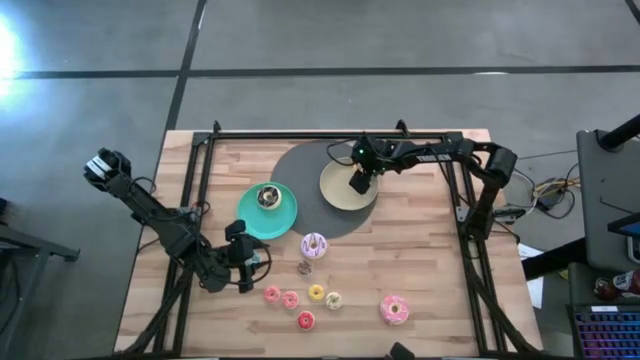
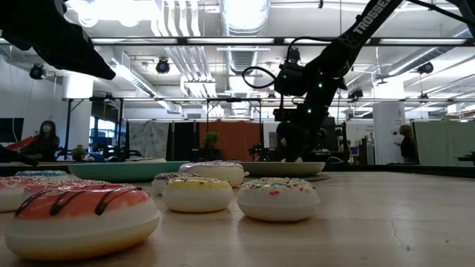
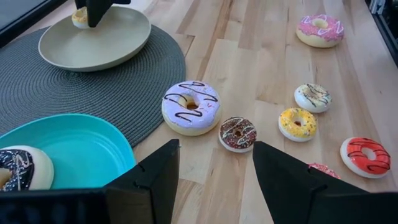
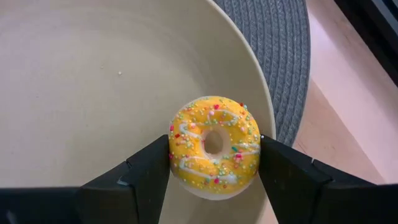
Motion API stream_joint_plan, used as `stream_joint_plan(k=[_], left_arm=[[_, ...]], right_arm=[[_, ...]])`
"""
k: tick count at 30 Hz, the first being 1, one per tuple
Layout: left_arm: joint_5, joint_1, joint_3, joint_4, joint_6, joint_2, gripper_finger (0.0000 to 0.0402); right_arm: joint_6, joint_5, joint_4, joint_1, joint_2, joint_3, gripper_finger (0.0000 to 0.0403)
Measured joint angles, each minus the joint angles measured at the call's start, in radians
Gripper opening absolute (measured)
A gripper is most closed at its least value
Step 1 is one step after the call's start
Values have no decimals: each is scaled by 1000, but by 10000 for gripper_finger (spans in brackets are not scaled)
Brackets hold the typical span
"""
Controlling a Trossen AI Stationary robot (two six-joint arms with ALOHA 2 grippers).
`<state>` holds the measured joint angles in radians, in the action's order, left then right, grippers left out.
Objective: Pick & Place donuts
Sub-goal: Put the right small yellow donut on the brown plate, then put the small blue donut on the brown plate
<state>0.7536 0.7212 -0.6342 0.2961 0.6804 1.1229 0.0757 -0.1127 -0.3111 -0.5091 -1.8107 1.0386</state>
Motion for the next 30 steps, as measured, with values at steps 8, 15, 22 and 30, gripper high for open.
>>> stream_joint_plan(k=[8, 15, 22, 30], left_arm=[[0, 0, 0, -6, 0, 0, 179], [0, 0, 0, -5, 2, 0, 179], [0, 0, 0, 3, 4, 0, 179], [-12, 0, 0, 47, 69, 0, 179]], right_arm=[[-27, 1, 1, 0, 0, 8, 246], [-34, 5, 1, 2, 2, 16, 285], [-52, 6, 0, 28, 50, 18, 303], [-53, 5, -7, 93, 231, -13, 302]])
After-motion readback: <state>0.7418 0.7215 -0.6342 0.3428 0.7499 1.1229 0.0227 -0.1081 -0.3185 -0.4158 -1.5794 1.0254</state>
